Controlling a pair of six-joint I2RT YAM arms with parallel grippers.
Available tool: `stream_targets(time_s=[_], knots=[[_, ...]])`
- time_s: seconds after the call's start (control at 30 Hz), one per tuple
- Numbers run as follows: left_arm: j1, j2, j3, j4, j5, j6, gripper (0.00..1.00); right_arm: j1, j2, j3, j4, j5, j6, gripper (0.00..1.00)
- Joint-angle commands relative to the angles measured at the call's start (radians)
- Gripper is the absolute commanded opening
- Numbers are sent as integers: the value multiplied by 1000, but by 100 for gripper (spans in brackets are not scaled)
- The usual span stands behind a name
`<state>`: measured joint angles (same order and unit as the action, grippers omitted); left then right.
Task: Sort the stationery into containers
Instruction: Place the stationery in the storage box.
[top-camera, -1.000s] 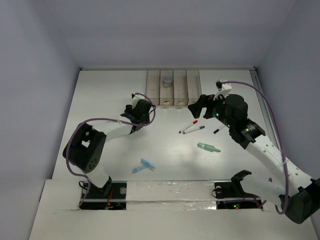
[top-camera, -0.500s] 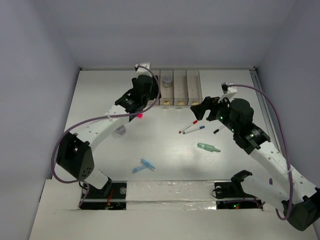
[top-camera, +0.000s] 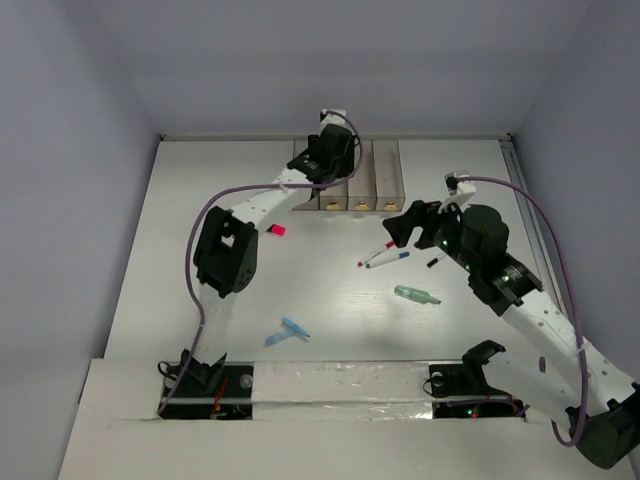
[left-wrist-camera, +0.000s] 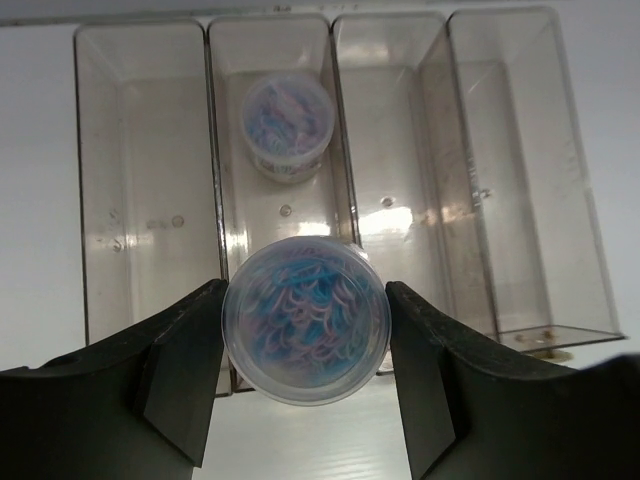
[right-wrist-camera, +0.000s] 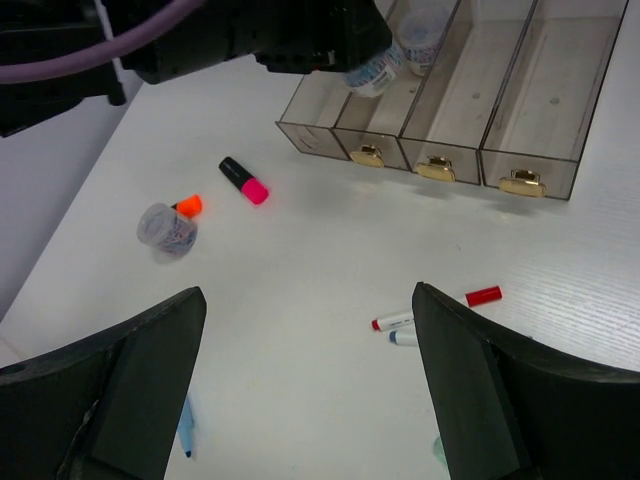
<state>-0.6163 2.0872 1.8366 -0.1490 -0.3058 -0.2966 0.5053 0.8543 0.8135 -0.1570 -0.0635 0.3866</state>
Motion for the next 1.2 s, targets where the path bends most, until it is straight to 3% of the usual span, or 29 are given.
stream_targets(time_s=[0.0, 0.53, 0.63, 0.77, 0.87, 1.1, 1.17], knots=[[-7, 16, 111, -37, -33, 36, 27, 6, -18, -14, 20, -18, 5, 90], [-7, 188, 213, -32, -61, 62, 31, 6, -46, -28, 5, -25, 5, 90], [-7, 215, 243, -41, -67, 68, 39, 6, -49, -25, 1, -24, 6, 90], [-7, 203, 236, -15, -61, 67, 84, 6, -44, -22, -10, -30, 5, 91], [-7, 156, 228, 5, -52, 68, 99, 6, -46, -14, -16, -32, 9, 93], [-7, -135, 150, 23, -26, 90, 99, 6, 18, -8, 26, -126, 14, 93], [-7, -237, 90, 40, -15, 82, 99, 33, 67, -2, 54, -156, 17, 84]])
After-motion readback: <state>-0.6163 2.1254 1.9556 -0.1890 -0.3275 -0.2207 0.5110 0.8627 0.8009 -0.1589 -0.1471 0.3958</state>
